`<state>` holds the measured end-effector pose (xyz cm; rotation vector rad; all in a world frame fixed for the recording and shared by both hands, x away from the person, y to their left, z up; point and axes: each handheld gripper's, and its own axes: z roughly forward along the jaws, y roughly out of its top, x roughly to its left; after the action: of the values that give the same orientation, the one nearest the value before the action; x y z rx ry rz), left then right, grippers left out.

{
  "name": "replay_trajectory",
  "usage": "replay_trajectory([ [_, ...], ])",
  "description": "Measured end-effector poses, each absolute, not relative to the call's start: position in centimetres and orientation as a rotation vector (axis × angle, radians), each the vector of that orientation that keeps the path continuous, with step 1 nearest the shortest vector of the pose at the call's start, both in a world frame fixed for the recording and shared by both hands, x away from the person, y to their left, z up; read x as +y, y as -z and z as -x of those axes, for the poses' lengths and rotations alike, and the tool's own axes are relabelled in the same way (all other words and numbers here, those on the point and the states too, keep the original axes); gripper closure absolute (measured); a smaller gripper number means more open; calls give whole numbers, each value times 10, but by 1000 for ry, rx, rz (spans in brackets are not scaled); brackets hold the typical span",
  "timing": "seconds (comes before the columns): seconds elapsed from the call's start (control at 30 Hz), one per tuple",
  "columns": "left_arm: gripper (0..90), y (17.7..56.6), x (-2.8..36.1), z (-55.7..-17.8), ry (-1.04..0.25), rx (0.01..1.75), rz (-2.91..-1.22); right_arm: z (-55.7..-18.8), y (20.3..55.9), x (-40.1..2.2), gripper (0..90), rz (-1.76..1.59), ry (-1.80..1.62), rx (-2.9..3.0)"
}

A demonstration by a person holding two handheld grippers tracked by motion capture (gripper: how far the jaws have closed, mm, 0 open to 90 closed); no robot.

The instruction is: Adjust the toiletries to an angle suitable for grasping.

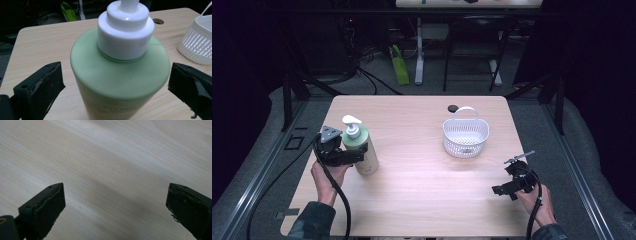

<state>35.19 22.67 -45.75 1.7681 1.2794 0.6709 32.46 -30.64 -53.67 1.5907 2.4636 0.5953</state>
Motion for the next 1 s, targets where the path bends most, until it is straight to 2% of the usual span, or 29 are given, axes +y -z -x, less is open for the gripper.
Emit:
replay_trajectory([
  [0.4,9,459,221,-363,-671,1279,-1762,-324,536,-306,21,-1590,-591,2464],
  [0.47,77,459,220,-362,-673,1269,-1763,-324,537,-306,21,-1585,-594,2466],
  [0.53,107,458,220,-362,-682,1273,-1764,-324,537,-306,22,-1580,-585,2467],
  [1.0,117,459,219,-361,-685,1258,-1771,-324,536,-305,22,-1583,-585,2465],
])
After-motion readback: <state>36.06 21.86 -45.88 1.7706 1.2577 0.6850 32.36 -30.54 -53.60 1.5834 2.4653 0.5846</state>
